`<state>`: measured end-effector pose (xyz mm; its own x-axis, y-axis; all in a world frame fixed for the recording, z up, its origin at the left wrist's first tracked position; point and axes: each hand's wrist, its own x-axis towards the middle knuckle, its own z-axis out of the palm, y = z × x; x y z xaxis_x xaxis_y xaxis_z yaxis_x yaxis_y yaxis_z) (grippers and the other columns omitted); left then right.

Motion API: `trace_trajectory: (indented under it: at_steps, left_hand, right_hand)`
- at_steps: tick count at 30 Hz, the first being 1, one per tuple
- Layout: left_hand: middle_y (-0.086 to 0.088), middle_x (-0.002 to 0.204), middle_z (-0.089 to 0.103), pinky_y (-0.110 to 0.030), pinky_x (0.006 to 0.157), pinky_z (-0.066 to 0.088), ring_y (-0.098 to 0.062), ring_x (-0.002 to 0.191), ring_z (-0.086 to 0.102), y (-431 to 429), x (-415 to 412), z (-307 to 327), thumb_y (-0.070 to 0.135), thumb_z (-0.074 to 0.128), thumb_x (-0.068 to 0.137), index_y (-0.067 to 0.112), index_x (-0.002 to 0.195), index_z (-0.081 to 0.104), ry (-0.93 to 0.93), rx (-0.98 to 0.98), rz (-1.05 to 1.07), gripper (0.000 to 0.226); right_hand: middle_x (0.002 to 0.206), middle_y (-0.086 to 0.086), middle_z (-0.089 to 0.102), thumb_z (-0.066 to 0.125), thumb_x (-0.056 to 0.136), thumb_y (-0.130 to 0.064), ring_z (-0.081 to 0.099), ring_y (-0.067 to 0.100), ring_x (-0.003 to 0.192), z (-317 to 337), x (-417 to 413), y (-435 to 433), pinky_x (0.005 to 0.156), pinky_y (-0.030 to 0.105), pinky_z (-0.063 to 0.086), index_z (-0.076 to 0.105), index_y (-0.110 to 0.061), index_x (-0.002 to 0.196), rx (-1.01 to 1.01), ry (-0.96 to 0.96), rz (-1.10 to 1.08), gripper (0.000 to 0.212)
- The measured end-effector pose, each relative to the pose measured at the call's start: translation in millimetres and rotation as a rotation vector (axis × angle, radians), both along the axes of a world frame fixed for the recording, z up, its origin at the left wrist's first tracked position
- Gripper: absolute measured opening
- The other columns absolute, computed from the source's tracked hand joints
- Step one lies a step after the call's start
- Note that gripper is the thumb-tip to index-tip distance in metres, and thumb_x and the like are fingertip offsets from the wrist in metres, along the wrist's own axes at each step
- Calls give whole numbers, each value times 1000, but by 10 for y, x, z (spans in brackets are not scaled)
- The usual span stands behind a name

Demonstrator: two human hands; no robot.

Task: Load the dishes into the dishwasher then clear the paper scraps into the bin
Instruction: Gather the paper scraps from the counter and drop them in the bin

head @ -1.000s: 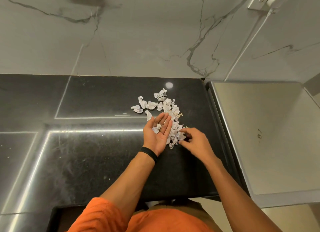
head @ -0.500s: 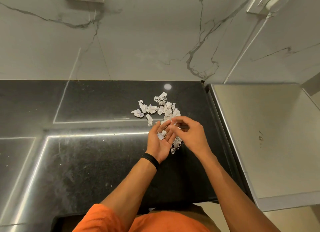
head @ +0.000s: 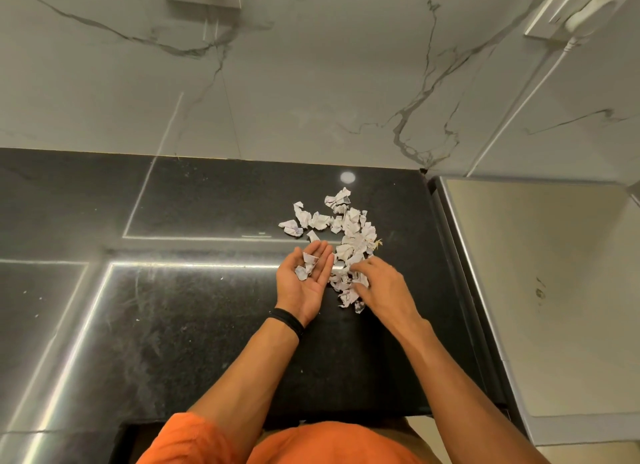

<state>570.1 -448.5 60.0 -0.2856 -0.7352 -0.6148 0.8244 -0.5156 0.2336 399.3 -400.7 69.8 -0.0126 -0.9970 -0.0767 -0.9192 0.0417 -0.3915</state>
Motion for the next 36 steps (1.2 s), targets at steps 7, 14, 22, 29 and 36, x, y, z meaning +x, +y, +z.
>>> trace_trajectory:
  at_steps: [7,14,22,29,36]
  left_hand:
    - [-21,128,68,-42,108,49,-32,120,66,-15,-16,-28,27,54,101,-1,136,58,-48,-2,4,45]
    - [-19,130,67,-38,105,51,-27,119,66,-19,-188,15,34,54,101,2,134,61,-103,-20,-83,46]
    - [-24,127,67,-43,101,53,-35,115,68,-30,-167,86,17,51,101,-4,121,63,109,12,-14,32]
    - [-23,124,68,-44,101,53,-34,115,68,-77,-40,10,18,52,99,-4,119,64,65,7,25,32]
    - [-21,124,69,-43,100,56,-32,114,69,-102,40,-20,17,56,99,-4,121,64,5,-10,40,31]
  right_hand:
    - [99,-14,72,74,90,-17,65,0,91,289,-105,-91,89,28,57,77,-24,103,-91,-273,-244,16]
    - [94,-16,74,76,89,-19,70,2,90,658,169,-207,83,27,59,76,-27,97,-157,-629,-201,11]
    - [101,-17,73,68,97,-26,66,-2,96,500,83,-349,89,24,56,75,-27,110,-173,-477,-248,15]
    - [135,-5,64,75,89,-24,58,17,127,133,-53,-420,105,39,49,62,-28,135,169,49,2,47]
    - [111,-9,72,75,90,-23,67,7,94,181,-157,-406,86,27,54,72,-30,112,93,-102,-121,23]
